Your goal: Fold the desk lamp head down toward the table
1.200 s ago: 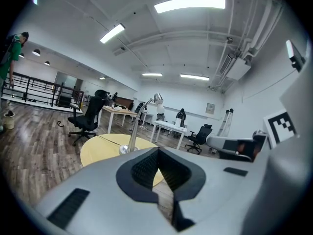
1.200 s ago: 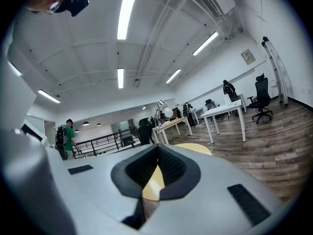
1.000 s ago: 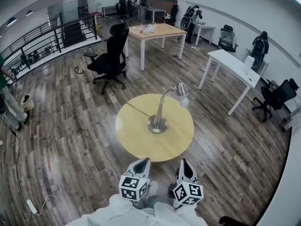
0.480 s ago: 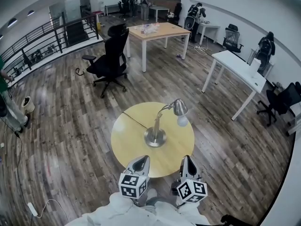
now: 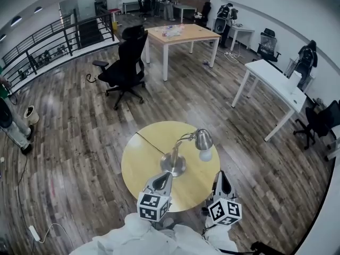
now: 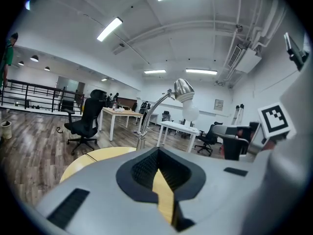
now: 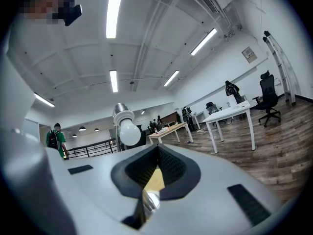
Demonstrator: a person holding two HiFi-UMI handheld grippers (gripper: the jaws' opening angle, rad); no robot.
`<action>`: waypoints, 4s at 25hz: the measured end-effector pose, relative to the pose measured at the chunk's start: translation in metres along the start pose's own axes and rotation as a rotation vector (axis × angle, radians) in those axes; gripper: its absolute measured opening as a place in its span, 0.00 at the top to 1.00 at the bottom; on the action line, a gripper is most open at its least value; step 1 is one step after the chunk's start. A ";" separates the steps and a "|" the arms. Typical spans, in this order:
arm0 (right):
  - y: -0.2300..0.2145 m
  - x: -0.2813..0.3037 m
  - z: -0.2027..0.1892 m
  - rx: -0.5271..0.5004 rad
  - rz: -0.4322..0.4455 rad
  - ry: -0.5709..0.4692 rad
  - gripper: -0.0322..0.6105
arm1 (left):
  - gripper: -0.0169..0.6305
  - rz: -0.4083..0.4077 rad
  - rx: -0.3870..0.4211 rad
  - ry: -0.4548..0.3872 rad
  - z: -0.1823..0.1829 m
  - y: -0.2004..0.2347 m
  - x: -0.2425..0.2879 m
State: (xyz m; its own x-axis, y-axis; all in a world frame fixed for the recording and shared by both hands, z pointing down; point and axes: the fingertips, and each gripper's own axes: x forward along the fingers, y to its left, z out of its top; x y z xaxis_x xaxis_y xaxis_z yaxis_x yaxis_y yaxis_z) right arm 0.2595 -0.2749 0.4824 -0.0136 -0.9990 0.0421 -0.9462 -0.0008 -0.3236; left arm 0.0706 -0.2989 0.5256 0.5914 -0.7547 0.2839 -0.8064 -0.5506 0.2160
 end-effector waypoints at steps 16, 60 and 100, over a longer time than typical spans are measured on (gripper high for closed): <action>0.071 0.032 0.080 -0.142 0.348 0.019 0.89 | 0.97 -0.014 0.262 0.330 -0.144 0.110 0.135; 0.006 0.037 -0.069 -0.348 0.432 0.605 0.67 | 0.98 -0.119 0.314 0.464 -0.178 0.129 0.152; -0.008 0.077 -0.204 -0.161 0.349 0.608 0.64 | 0.98 -0.140 0.306 0.518 -0.179 0.130 0.152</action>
State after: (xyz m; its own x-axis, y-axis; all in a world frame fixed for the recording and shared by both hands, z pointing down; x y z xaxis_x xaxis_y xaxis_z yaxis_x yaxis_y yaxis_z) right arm 0.2001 -0.3429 0.6815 -0.4573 -0.7383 0.4957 -0.8891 0.3677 -0.2725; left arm 0.0564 -0.4211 0.7640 0.5567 -0.4385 0.7056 -0.6407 -0.7673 0.0286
